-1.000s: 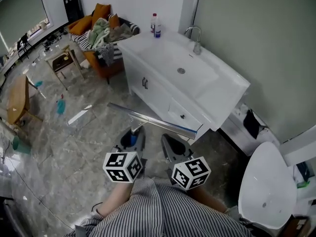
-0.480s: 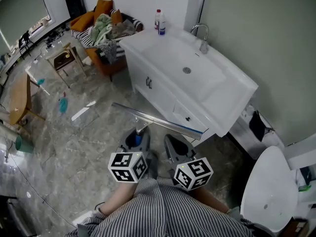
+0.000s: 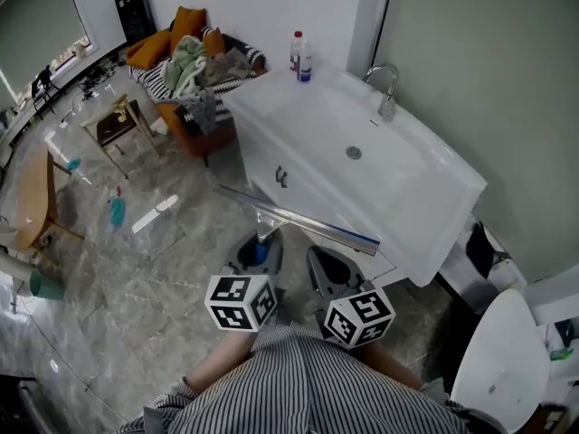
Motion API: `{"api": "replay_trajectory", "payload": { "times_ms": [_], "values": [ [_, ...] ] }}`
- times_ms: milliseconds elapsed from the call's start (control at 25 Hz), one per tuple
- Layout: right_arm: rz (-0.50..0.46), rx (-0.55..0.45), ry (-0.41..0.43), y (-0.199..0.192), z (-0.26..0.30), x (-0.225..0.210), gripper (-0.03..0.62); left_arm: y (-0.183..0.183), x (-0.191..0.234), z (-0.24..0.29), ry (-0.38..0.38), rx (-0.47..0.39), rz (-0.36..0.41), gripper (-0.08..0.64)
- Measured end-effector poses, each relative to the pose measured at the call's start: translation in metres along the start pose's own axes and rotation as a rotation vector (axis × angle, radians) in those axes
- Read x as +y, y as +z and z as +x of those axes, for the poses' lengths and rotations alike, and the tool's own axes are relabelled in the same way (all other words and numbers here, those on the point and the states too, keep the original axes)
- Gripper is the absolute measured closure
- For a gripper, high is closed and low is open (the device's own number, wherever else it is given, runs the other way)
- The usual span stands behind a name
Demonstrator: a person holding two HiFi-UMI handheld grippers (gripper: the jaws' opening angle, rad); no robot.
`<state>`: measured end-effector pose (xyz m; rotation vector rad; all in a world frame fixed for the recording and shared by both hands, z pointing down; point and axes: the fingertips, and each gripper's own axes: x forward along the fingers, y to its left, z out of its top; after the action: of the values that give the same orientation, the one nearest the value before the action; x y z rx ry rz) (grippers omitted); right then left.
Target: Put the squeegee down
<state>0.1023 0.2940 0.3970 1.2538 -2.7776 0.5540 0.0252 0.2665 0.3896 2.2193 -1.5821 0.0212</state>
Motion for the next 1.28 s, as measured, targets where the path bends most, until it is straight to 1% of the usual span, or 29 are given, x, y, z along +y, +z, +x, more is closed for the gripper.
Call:
{"api": "replay_trajectory", "payload": {
  "times_ms": [320,520,640,840,960,1120,1280],
  "values": [
    [-0.022,-0.026,-0.027,0.038,0.093,-0.014,0.575,0.054,0.057,0.064,-0.042,-0.01,0.032,0.459],
    [-0.015,-0.027,-0.046,0.047,0.149,-0.021,0.575,0.076,0.097,0.099,-0.059,-0.008,0.025,0.457],
    [-0.019,-0.025,-0.058,0.05,0.172,-0.022,0.575,0.085,0.114,0.117,-0.074,-0.003,0.021,0.459],
    [-0.007,-0.001,-0.092,0.046,0.193,-0.027,0.575,0.084,0.133,0.131,-0.095,0.016,0.009,0.457],
    [-0.003,0.013,-0.096,0.046,0.204,-0.032,0.575,0.079,0.142,0.138,-0.091,0.034,-0.009,0.459],
    [0.007,0.038,-0.083,0.043,0.218,-0.034,0.575,0.076,0.155,0.148,-0.069,0.052,-0.026,0.459],
    [0.009,0.053,-0.058,0.044,0.236,-0.037,0.575,0.079,0.165,0.158,-0.055,0.058,-0.027,0.459]
  ]
}}
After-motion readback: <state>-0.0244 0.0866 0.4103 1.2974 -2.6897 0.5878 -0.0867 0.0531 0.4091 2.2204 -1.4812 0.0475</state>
